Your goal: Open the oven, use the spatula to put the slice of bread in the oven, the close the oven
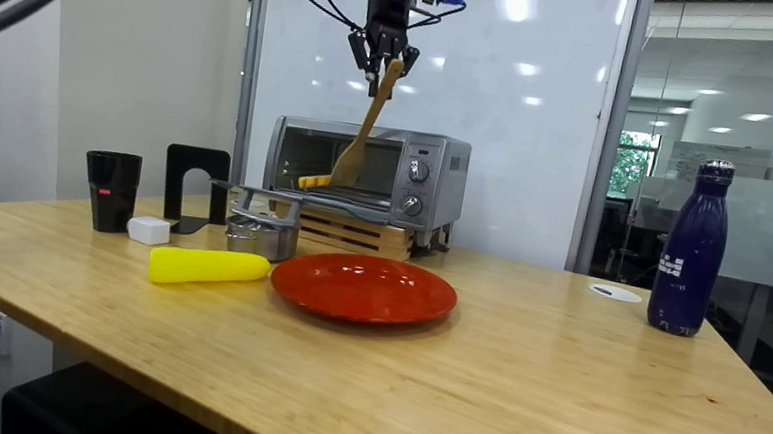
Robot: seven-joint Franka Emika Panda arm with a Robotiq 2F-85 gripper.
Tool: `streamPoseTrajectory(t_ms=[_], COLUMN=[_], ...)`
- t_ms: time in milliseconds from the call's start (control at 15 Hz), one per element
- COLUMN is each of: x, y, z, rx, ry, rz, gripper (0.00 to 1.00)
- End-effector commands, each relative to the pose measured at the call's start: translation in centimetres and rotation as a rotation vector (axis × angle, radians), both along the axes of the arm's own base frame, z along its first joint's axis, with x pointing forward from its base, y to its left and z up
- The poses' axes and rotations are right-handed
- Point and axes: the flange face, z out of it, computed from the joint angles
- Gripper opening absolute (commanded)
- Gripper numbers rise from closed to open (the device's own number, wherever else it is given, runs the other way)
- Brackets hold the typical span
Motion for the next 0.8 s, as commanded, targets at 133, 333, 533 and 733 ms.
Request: streamPoseTrajectory(t_ms=[133, 333, 533, 733], x=[-2.2, -3.0, -3.8, -3.9], y=[-1.3, -1.9, -2.4, -3.1], z=[1.8, 2.8, 3.8, 4.8], rx=[0.058, 0.071, 0.077, 0.052], ry=[0.070, 0.085, 0.099, 0.067], rz=[0.048, 0.063, 0.076, 0.054], gripper=[0.07, 0.07, 0.07, 0.07])
